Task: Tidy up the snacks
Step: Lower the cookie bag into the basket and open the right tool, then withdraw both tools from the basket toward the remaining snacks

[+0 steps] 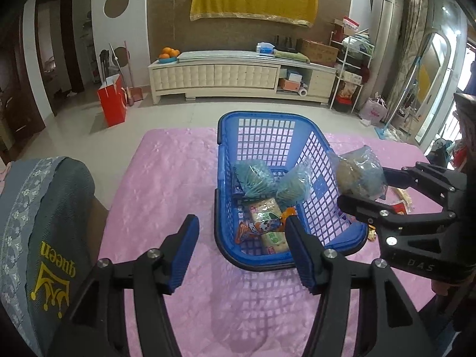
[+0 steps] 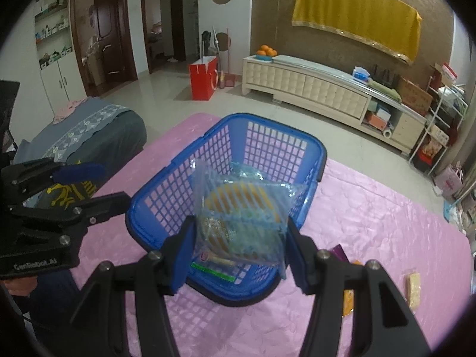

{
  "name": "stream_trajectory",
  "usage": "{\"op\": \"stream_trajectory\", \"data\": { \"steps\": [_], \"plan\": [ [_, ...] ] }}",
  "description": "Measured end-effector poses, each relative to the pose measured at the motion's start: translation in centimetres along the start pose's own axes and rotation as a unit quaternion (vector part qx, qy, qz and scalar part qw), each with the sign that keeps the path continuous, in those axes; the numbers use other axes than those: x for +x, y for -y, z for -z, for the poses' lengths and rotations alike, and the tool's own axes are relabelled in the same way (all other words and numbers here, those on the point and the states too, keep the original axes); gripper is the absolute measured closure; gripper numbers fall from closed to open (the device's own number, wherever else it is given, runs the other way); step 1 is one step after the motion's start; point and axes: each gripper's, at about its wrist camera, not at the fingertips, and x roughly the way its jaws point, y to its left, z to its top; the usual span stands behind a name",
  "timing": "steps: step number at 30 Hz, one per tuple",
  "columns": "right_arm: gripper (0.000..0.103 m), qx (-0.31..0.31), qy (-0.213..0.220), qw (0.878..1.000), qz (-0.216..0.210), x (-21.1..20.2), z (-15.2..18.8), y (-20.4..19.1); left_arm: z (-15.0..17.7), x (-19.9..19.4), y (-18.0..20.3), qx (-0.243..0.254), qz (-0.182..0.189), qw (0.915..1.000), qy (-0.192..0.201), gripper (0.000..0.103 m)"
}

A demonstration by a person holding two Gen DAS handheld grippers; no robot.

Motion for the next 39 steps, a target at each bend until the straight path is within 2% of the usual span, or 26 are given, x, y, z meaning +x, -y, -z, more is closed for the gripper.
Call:
{"op": "stream_trajectory", "data": {
  "steps": [9,14,18,19,22,26,32,34,39],
  "plan": [
    [0.042,0.001,-0.032,0.999,0.007,2.8,0.1,0.7,-0.1,2.1,-0.2,-0.005,0.009,0.9999,-0.006,0.045],
    [0.039,-0.012,-0.022,1.000,0.015,3.3,0.4,0.7,0.0,2.7,0.0,-0.007,0.010,0.9999,-0.010,0.045],
    [0.023,-0.039,-0.013,0.999,0.033,3.2,0.9,0.1,0.0,2.3,0.2,-0.010,0.004,0.9999,-0.003,0.045],
    [0.017,-0.039,-0.009,0.998,0.038,2.9,0.9,0.1,0.0,2.2,0.3,-0.012,0.001,0.9999,-0.001,0.045],
    [0.014,-0.032,0.003,0.999,0.038,1.6,1.0,0.4,0.3,1.2,0.9,-0.009,-0.006,0.9998,0.016,0.042],
    [0.013,-0.009,0.008,1.000,0.027,-0.2,1.1,1.2,0.4,-0.5,2.0,0.006,-0.008,0.9992,0.038,0.041],
    [0.013,0.009,0.019,1.000,0.016,-3.8,2.1,2.0,0.5,-3.1,4.8,0.025,-0.002,0.9980,0.058,0.031],
    [0.013,0.015,0.027,0.999,0.021,-5.1,2.5,2.3,0.6,-4.0,5.5,0.032,0.000,0.9971,0.068,0.026],
    [0.013,0.035,0.053,0.997,0.033,-8.9,3.7,3.5,1.4,-6.7,8.7,0.064,0.012,0.9937,0.091,0.021]
  ]
}}
